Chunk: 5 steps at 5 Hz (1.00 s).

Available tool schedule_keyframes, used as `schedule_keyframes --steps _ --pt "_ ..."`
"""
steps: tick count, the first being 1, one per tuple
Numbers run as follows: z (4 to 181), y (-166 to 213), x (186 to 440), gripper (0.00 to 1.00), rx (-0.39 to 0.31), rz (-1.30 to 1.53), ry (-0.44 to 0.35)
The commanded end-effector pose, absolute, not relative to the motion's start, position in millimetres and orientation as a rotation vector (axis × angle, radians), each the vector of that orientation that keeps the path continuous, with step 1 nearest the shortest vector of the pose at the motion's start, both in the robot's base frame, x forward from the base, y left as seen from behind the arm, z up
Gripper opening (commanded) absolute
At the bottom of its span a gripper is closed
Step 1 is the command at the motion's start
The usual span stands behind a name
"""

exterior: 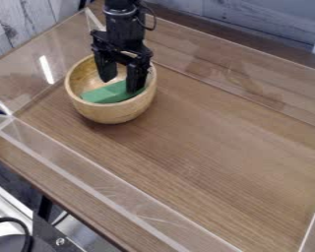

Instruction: Remove the green block from inside the brown bowl and put it on the table

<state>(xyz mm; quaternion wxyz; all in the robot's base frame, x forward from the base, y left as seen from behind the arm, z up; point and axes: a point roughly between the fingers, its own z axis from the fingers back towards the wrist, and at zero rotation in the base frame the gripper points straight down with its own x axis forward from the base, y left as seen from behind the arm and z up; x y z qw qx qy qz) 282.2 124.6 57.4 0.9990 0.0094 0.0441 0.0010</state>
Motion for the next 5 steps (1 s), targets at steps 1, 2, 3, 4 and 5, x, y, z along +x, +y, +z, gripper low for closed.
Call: schedule_keyframes --steps 1,2,3,4,5 --pt "74.1 131.3 294.5 1.0 0.037 0.01 0.022" --pt "74.5 131.7 296.4 1.0 0.036 0.009 0.017" --pt "72.5 132.1 297.6 1.0 0.034 0.009 0.018" --pt "75.0 132.2 298.6 1.0 0.033 0.007 0.01" --pt "78.1 132.2 299.3 1.0 0.032 0.005 0.002"
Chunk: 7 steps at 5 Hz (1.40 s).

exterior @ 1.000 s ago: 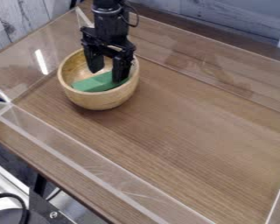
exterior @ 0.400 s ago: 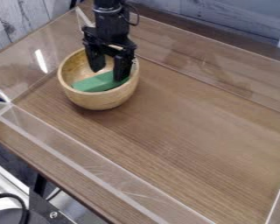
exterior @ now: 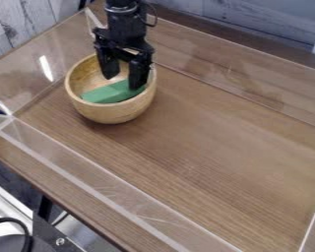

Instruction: Remove the green block from inside the brown bowl and put it on the table

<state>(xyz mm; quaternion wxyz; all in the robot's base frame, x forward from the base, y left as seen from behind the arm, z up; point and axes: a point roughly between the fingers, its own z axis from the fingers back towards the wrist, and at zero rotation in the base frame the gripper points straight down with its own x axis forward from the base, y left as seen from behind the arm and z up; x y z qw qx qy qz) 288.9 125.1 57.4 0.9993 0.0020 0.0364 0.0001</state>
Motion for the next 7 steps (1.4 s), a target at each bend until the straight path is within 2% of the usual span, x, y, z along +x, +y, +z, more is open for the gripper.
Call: schedule_keyframes --steps 1,3,7 --pt "78.5 133.1 299.7 1.0 0.032 0.005 -0.001" --pt "81.8 133.2 300.1 1.0 0.03 0.004 -0.008" --pt "55.5 141.3 302.0 1.0 0.027 0.01 0.035"
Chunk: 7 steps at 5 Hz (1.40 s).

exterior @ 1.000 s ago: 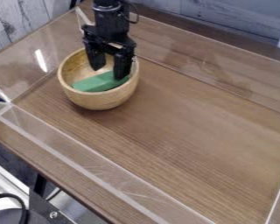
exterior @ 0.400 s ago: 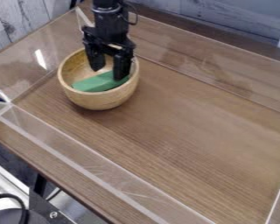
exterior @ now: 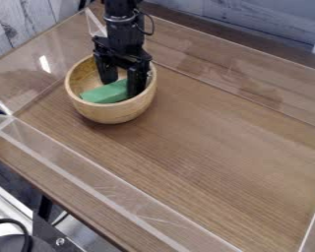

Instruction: Remove the green block from inside the brown bowl and put it on the table

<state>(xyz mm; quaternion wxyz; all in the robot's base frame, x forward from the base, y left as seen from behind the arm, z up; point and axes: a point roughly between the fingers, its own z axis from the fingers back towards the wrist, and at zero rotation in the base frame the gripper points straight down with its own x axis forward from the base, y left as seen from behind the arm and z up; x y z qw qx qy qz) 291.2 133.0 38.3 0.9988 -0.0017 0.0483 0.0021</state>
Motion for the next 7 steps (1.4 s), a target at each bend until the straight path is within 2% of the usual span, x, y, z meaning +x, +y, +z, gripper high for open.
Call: schedule_keyframes --steps 1,3,7 --pt "51.2 142.0 302.3 0.0 0.025 0.012 0.041" --pt "57.7 140.6 303.1 0.0 0.026 0.015 0.028" --pt "87.8 133.8 307.8 0.0 0.031 0.019 -0.03"
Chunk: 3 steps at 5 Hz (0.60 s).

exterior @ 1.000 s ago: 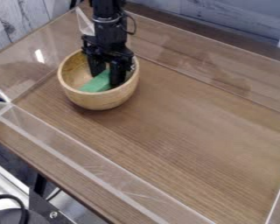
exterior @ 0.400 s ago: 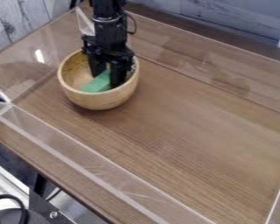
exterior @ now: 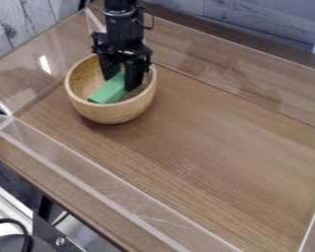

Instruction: Remove the green block from inside the brown bowl and put it on the table

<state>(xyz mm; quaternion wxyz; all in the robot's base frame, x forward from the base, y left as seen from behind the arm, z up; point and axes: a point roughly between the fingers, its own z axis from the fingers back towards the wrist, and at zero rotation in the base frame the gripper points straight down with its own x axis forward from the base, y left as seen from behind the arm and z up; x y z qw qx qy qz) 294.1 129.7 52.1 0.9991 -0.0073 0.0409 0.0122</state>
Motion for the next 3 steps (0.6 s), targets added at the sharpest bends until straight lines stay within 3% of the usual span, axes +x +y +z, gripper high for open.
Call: schedule_keyframes --steps 1,3 --pt "92.8 132.7 308.0 0.0 0.03 0.021 -0.038" --pt "99.8 130.6 308.2 0.0 0.028 0.024 -0.05"
